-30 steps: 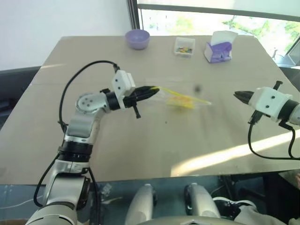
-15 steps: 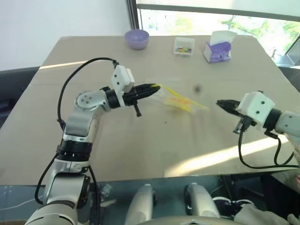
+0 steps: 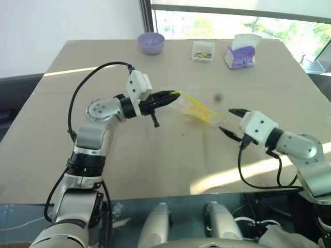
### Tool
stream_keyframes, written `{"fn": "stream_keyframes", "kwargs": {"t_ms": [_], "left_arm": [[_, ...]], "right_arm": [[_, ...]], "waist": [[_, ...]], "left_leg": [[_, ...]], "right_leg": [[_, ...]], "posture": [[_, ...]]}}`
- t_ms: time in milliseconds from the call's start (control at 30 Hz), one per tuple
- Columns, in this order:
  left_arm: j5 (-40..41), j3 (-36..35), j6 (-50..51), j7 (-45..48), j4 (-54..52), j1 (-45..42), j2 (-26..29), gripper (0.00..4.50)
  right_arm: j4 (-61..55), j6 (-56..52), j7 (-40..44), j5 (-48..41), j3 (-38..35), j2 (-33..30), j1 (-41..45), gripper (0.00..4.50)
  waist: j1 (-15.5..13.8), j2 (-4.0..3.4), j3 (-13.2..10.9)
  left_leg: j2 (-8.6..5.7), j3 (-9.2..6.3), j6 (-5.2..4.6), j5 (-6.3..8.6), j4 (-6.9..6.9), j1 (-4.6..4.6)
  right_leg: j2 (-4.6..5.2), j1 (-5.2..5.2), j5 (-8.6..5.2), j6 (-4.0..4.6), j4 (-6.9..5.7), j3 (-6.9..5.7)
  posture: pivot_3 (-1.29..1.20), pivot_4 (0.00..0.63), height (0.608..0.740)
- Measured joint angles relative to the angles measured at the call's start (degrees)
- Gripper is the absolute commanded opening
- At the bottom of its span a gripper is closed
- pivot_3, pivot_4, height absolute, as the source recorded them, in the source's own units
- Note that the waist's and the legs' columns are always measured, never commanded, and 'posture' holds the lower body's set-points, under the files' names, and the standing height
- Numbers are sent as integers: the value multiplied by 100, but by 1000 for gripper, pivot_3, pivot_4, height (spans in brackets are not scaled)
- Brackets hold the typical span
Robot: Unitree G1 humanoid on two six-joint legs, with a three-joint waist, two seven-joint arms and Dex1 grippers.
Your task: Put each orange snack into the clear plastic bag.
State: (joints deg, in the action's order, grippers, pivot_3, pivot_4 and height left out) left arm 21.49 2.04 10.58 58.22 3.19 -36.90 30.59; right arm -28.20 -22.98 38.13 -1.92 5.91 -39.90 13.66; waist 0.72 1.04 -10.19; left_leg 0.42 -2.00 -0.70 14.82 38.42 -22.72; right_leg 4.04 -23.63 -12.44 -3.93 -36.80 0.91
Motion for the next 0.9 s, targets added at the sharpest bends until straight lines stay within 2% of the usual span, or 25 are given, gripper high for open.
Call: {"fn": "stream_keyframes", "kwargs": {"t_ms": [33, 167, 200, 400, 533, 633, 800, 900], "left_arm": [[-2, 6, 1, -2, -10, 0, -5, 0], [-5, 7, 14, -58, -34, 0, -34, 0], [-5, 7, 18, -66, -34, 1, -38, 0], [-4, 6, 29, -112, -37, 2, -46, 0], [20, 1, 94, -94, -59, 8, -27, 0], [278, -106, 419, 55, -221, 48, 153, 0], [1249, -426, 1432, 534, -573, 51, 604, 0], [1350, -463, 1544, 550, -643, -27, 602, 0]], "right_arm": [[74, 23, -23, 45, 4, 33, 7, 2246], [213, 114, -80, 142, 3, 73, 110, 324], [223, 124, -73, 145, 3, 77, 110, 19], [229, 172, 22, 118, 0, 77, 110, 19], [173, 94, 228, -207, -183, 27, 120, 19], [-96, -98, 526, -698, -608, -220, 119, 19], [-663, -885, 1054, -2152, -1543, -650, 307, 19], [-554, -976, 998, -2244, -1705, -922, 723, 19]], "waist": [[1, 0, 0], [1, 0, 0], [1, 0, 0], [1, 0, 0], [1, 0, 0], [2, -1, -1], [14, -1, -4], [5, -1, -4]], "left_leg": [[0, 1, 0, 0, 0, 0], [0, -1, 0, 0, 0, 0], [0, -1, 0, 0, 0, 0], [0, 0, 0, 0, 0, 0], [0, 0, 0, 0, 0, 0], [1, -1, 0, 0, -1, -2], [4, 0, -1, 0, -1, 0], [4, 0, -1, 0, 0, 6]], "right_leg": [[0, 0, 0, 0, 0, 0], [0, 0, 0, 0, 0, 0], [0, 0, 0, 0, 0, 0], [0, 0, 0, 0, 0, 0], [0, 0, 0, 0, 0, 1], [0, -1, 0, 0, 1, 1], [0, 0, 0, 0, 0, 0], [0, 5, -1, 0, 0, 0]], "posture": [[0, 150, 740], [0, 150, 740], [0, 150, 740], [0, 150, 740], [0, 150, 740], [0, 150, 740], [0, 150, 740], [0, 150, 740]]}}
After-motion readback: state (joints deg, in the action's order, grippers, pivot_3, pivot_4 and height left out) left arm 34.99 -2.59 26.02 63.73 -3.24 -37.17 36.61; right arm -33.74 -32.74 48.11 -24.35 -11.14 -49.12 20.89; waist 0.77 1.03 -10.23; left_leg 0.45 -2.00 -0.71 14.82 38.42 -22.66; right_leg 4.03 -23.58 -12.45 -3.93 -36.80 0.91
